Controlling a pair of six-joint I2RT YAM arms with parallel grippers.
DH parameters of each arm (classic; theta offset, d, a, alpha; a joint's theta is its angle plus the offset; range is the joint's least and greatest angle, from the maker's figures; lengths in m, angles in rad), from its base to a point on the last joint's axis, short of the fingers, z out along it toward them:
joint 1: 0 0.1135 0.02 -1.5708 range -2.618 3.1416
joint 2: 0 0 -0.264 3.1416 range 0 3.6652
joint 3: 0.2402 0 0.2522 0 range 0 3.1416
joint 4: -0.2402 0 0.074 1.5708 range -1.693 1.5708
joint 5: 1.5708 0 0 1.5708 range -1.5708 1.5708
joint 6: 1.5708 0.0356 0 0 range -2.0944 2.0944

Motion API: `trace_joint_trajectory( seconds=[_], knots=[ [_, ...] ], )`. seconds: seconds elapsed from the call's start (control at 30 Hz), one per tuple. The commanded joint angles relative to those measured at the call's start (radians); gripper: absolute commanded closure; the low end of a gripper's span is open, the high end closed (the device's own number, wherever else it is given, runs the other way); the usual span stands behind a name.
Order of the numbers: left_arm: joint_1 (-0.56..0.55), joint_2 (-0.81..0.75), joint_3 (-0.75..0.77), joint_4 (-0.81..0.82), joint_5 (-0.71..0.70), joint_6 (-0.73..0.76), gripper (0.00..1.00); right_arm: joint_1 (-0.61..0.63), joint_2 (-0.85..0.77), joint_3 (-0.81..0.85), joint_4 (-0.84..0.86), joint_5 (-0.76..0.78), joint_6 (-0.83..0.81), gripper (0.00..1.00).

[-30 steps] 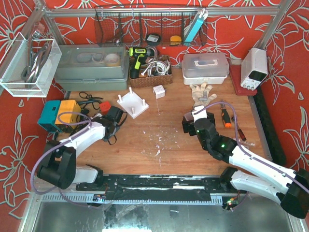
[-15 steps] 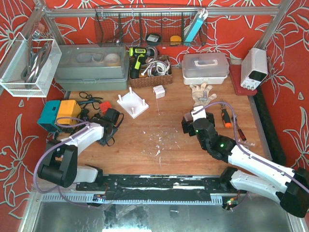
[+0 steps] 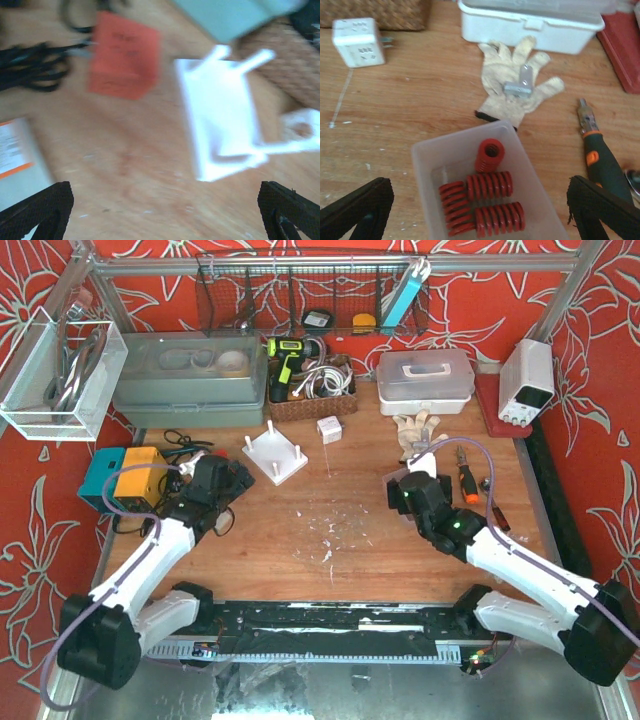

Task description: Install the large spring

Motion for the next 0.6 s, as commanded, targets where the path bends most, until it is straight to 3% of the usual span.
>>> trace_joint_trajectory(
  seconds=[0.0, 0.13, 0.3, 0.37, 0.57],
  knots=[
    [-0.005, -0.095, -0.069, 0.302, 0.294, 0.223, 0.0, -0.107, 0.026, 0.037, -0.138, -0.12, 0.118, 0.07],
    [-0.061, -0.093, -0.103, 0.422, 0.437, 0.298, 0.0, -0.196, 0.062, 0.03, -0.145, -0.188, 0.125, 0.28],
    [-0.184, -0.024, -0.125, 0.523, 0.459, 0.36, 0.0, -0.22, 0.138, 0.047, -0.089, -0.24, 0.104, 0.52],
    [-0.226, -0.003, -0.148, 0.574, 0.454, 0.382, 0.0, -0.226, 0.193, 0.066, -0.071, -0.224, 0.108, 0.56],
    [-0.244, -0.013, -0.268, 0.722, 0.453, 0.416, 0.0, -0.255, 0.367, 0.154, -0.064, -0.224, 0.122, 0.58]
  ],
)
